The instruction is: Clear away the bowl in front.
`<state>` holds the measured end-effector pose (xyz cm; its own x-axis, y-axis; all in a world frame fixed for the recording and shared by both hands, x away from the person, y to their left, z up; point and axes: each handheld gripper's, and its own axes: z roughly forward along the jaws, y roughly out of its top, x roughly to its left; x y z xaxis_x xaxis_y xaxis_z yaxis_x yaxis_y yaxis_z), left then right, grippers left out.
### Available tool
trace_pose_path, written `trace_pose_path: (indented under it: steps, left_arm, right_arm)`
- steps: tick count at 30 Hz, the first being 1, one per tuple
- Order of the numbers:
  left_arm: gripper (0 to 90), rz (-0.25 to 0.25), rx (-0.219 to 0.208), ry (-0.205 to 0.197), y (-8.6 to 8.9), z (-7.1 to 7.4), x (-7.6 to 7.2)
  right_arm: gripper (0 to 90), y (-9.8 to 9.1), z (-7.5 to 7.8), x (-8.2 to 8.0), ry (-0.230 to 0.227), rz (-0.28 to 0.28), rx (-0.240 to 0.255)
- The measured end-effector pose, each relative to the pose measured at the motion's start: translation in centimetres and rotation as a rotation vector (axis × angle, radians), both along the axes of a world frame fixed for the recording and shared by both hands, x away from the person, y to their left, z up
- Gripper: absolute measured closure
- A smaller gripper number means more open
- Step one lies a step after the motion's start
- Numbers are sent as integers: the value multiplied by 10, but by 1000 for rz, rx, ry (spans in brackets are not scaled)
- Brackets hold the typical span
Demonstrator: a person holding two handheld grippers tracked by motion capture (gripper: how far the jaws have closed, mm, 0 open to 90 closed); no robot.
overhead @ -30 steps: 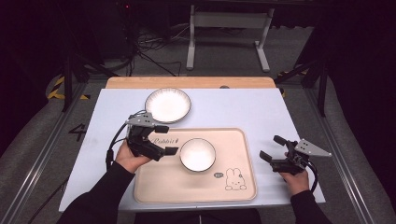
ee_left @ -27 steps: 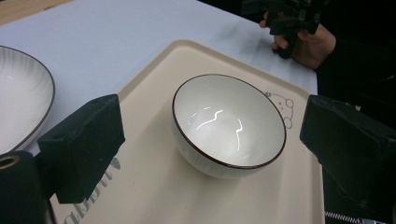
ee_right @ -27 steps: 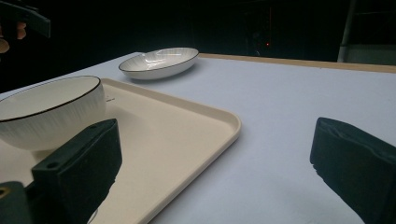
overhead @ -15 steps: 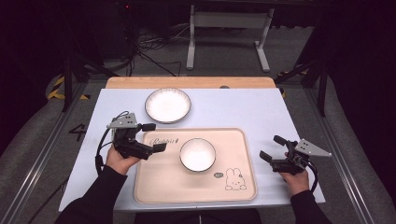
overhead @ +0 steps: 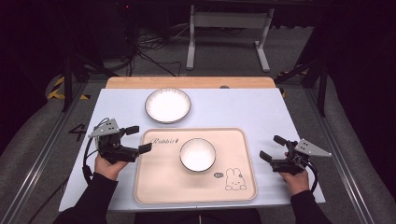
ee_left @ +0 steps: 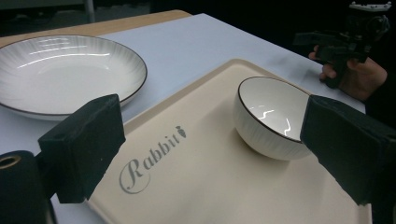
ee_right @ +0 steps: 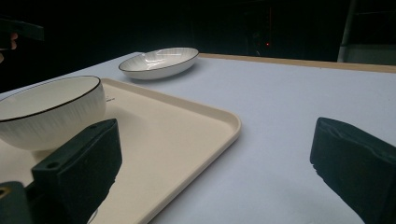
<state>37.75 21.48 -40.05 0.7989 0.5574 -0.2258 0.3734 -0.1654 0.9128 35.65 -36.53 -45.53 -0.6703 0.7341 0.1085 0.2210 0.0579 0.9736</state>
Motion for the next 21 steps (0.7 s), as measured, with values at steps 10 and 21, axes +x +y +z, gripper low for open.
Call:
trace_pose_path:
  steps: [10, 21]
  left_arm:
    - [73, 61, -7, 12, 11, -14, -5]
    - [77, 157, -43, 19, 25, -31, -16]
  right_arm:
    - [24, 0, 0, 0, 0, 0, 2]
    - [24, 0, 0, 0, 0, 5, 5]
